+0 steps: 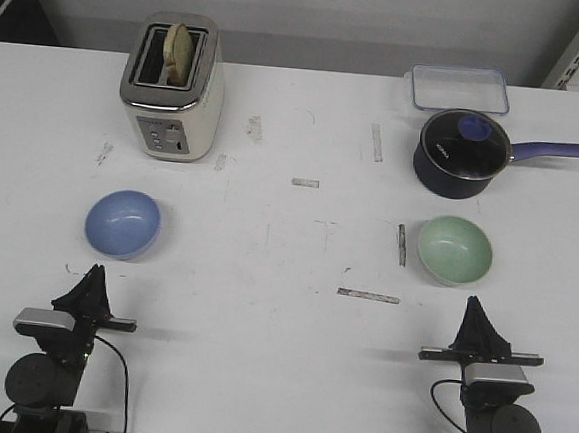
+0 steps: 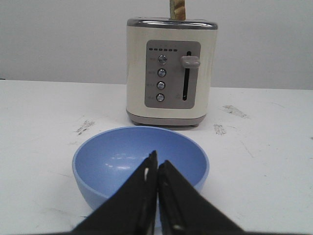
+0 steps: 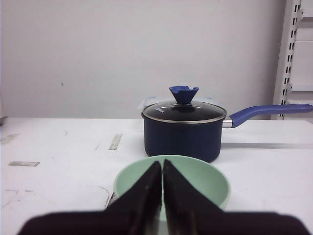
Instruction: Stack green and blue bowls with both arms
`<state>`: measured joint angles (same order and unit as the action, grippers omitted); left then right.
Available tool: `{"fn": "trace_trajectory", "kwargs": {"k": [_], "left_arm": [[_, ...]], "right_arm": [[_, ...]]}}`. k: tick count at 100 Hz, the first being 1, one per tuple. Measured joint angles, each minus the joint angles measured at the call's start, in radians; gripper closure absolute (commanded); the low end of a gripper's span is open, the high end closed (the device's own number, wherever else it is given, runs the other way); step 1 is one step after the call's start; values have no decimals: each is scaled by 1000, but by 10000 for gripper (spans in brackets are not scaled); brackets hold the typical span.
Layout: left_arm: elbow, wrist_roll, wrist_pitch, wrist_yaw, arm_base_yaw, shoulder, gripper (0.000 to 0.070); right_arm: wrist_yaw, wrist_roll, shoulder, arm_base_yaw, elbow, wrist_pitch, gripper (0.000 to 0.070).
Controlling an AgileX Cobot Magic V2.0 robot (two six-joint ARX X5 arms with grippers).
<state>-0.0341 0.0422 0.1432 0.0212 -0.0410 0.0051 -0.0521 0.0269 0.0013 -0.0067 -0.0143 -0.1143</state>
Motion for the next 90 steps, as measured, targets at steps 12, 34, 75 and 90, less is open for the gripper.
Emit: {"fn": "trace_trajectory", "kwargs": {"k": [12, 34, 75, 90], "left_arm": [[0, 0, 0, 0, 0, 0, 699], [0, 0, 0, 0, 0, 0, 699], [0, 0, 0, 0, 0, 0, 699], [0, 0, 0, 0, 0, 0, 699]], "right_arm": [[0, 0, 0, 0, 0, 0, 700], [0, 0, 0, 0, 0, 0, 700], [34, 0, 47, 0, -74, 84, 700], [46, 0, 151, 0, -129, 101, 700]]}}
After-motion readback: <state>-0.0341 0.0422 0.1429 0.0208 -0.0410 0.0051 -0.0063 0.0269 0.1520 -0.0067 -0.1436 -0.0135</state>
